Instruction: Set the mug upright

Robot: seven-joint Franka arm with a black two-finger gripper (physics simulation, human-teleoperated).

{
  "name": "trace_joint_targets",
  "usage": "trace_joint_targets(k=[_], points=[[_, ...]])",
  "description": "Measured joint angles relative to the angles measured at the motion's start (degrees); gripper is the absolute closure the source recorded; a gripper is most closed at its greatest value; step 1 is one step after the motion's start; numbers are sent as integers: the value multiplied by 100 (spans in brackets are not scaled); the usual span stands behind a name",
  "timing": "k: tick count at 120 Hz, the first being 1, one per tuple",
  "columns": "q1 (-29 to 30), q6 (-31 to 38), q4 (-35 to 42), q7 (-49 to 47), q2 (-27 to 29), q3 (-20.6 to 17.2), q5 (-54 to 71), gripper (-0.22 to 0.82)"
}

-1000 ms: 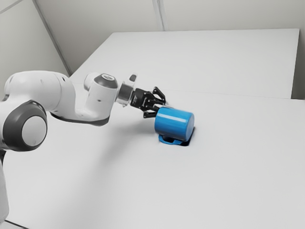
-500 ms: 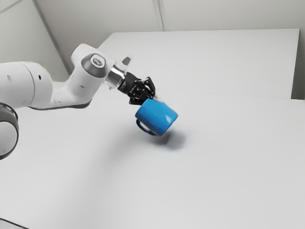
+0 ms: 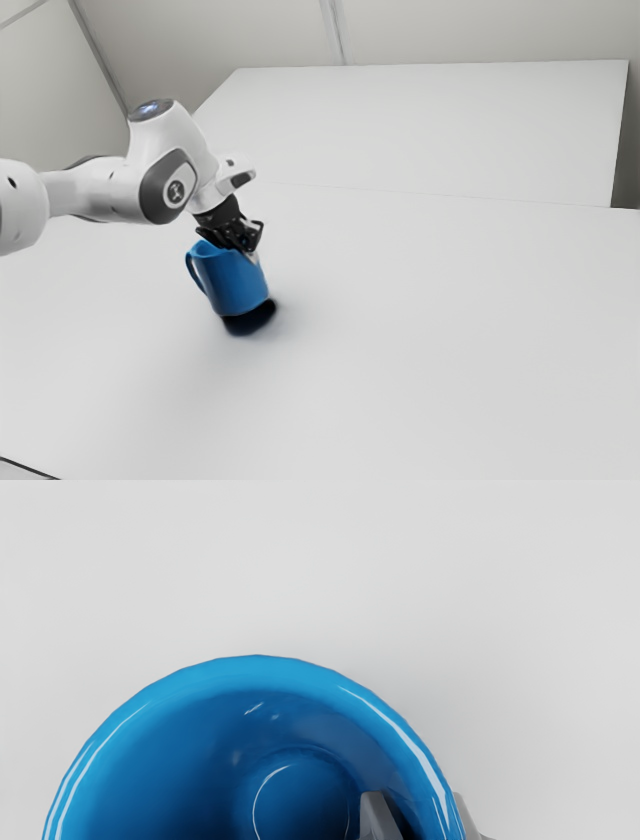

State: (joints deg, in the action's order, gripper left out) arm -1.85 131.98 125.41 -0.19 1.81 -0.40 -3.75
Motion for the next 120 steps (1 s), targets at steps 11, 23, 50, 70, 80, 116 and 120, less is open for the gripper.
trace_joint_targets(k=[11, 23, 50, 70, 80, 116, 120], points=[[-4, 326, 260, -91, 114, -1, 228, 70], [-30, 612, 359, -176, 135, -1, 438, 70], [-40, 968, 482, -334, -17, -7, 585, 71], [-79, 1095, 479, -441, -241, 42, 625, 72], [-72, 1136, 473, -478, -284, 39, 608, 65], [-82, 945, 305, -455, 87, 30, 528, 16], [-104, 843, 112, -453, 108, 35, 527, 14]])
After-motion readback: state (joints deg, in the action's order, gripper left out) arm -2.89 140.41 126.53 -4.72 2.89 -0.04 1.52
